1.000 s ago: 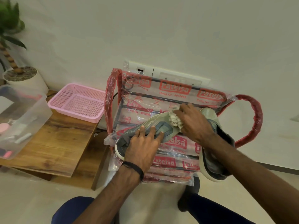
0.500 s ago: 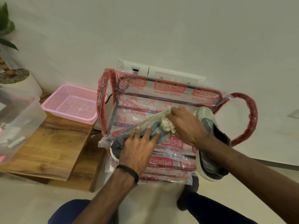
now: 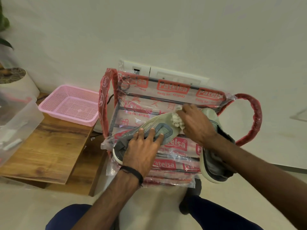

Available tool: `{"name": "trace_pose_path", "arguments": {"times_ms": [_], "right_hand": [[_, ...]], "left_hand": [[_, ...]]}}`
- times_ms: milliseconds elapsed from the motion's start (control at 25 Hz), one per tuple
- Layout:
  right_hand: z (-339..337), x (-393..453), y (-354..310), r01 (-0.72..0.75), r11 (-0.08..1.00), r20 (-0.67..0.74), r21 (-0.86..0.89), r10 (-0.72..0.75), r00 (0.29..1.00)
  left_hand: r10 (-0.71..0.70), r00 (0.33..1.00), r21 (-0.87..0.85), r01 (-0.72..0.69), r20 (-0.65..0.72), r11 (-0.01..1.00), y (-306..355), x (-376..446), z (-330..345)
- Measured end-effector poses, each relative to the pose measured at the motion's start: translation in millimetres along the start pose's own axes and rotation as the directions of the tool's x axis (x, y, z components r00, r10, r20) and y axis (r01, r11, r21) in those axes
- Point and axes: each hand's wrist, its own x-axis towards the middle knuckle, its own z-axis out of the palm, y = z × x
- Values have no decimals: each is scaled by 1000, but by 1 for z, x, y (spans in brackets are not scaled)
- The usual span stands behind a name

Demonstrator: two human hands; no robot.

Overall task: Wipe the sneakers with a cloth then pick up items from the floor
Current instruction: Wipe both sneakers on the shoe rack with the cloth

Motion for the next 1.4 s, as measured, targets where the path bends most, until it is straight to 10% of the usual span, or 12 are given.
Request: {"name": "trace_pose_path", "arguments": {"times_ms": [80,240,440,600,800,960,1120,1280,1400], "right_hand": [[-1,8,-5,-162,987,-10,6,162,987],[7,-8,-26,157,988,-1,-3,-157,988],[1,13,-14,-222,971,-12,83,224,975],[6,-8,-32,149,989,0,17,-149,989],[6,14,-24,-198,980,-29,5,198,980],[11,-2,-39,168,985,-13,-31,-169,986],[3,10,-19,-144,990,-29,11,144,989],[9,0,-32,144,989,-7,-35,-144,989],[7,1,-34,60,998,-14,-12,-61,998]], "left_hand": [[-3,1000,-10,3,18,1000,1,0,-1],[-13,1000,-6,13,7,1000,-5,-3,2],[-5,1000,-14,6,21,1000,-2,4,1],[1,1000,1,-1,12,1000,-7,3,4],[6,999,4,-7,37,1000,-1,8,0],[0,1000,18,0,12,1000,-4,3,2],[6,1000,17,-6,30,1000,1,5,0],[-2,1000,23,1,24,1000,-5,4,-4],[-4,1000,-40,4,-2,999,-3,6,-26]]}}
